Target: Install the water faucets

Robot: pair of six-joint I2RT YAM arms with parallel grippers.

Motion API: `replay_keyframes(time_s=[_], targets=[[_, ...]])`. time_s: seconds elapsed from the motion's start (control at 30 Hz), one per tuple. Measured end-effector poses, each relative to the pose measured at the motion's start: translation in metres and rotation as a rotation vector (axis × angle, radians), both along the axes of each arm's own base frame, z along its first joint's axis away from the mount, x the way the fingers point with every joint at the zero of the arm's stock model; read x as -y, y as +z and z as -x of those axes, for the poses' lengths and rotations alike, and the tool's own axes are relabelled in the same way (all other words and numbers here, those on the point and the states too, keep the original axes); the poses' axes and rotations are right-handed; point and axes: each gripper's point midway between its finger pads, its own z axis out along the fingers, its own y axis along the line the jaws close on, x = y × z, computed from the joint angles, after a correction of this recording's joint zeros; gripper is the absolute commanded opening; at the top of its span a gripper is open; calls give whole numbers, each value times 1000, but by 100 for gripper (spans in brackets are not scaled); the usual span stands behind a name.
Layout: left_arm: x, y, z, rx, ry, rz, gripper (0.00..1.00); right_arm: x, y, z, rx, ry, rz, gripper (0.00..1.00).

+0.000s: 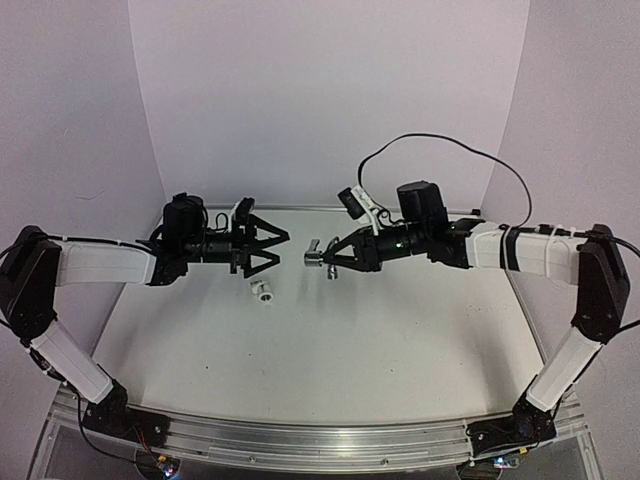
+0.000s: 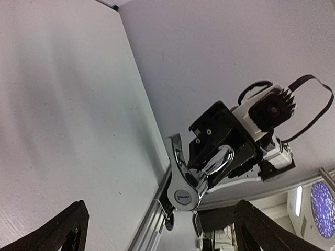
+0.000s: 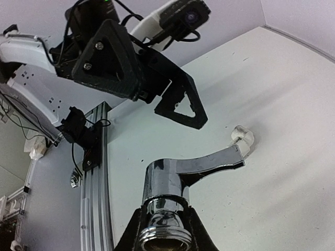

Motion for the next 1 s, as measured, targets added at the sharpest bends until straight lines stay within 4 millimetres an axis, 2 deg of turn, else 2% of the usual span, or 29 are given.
replay_keyframes(time_s=[0.13, 0.27, 0.5, 0.7, 0.77, 0.8, 0.87, 0.9, 1.0], targets=[[39, 9, 27, 10, -155, 16, 96, 6, 9, 9, 67, 43, -2, 0], [68, 19, 45, 28, -252, 38, 75, 8, 4, 13, 64, 64, 17, 0], [70, 18, 46, 31, -264, 33, 37, 6, 9, 19, 9, 90, -4, 0], [68, 23, 43, 86, -254, 42, 2, 4, 14, 19, -128, 119, -36, 0], [66, 27, 42, 114, -240, 43, 0, 3, 17, 18, -184, 127, -49, 2], [65, 29, 42, 127, -232, 43, 0, 2, 18, 18, -217, 130, -55, 9], [63, 32, 42, 151, -216, 43, 0, 0, 21, 17, -283, 128, -63, 47], [62, 34, 41, 162, -204, 43, 0, -1, 23, 16, -319, 120, -71, 61], [59, 40, 35, 193, -149, 41, 0, -3, 24, 10, -413, 67, -90, 81]])
